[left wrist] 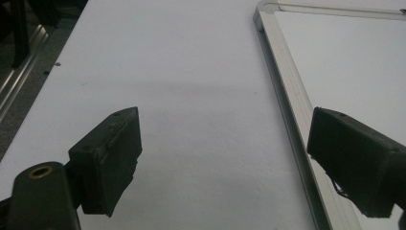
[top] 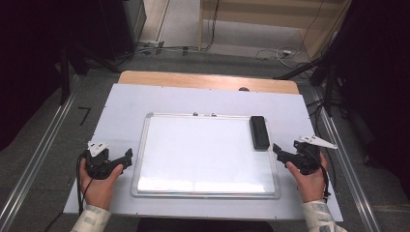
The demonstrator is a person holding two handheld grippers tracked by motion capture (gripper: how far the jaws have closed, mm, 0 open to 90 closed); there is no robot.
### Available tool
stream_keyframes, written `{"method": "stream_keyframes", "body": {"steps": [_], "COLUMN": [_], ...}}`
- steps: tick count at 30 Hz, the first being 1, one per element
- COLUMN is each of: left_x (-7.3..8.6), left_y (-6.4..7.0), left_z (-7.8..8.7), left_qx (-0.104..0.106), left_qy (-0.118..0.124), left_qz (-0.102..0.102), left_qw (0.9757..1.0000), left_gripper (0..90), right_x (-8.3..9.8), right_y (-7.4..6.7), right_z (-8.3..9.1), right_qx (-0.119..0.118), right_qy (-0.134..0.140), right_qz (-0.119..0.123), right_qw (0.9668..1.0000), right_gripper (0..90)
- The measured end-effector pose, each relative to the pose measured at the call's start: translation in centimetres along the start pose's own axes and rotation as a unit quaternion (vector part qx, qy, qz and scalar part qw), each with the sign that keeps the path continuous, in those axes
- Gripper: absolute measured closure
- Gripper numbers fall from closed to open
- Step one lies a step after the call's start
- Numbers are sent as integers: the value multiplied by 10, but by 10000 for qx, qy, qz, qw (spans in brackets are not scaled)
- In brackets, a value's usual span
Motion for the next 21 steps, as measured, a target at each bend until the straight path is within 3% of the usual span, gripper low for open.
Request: {"method": "stream_keyframes", "body": {"steps": [14, 21], "left_x": [-1, -1], "left_y": [-5, -4], "left_z": [1, 0], "left_qx": [-68, -54], "left_qy": [1, -15], "left_qz": [44, 25], "left_qw": [10000, 10000], "left_gripper": [123, 123], "right_x": [14, 28], "right_y": [30, 52], "right_z": [22, 28], "right_qx": [258, 549], "right_qy": [-31, -197], "right_qz": [-99, -149], "right_qw": [9996, 9982], "right_gripper": [143, 142]}}
Point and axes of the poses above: each handheld gripper's, and its own axes: z roughly backward along the jaws, x roughly out of its underside, y roughly to its right, the point moved 6 cm from there along -z, roughly forward along the jaws, and after that the axes turned 9 degrees about y, right-handed, at the moved point
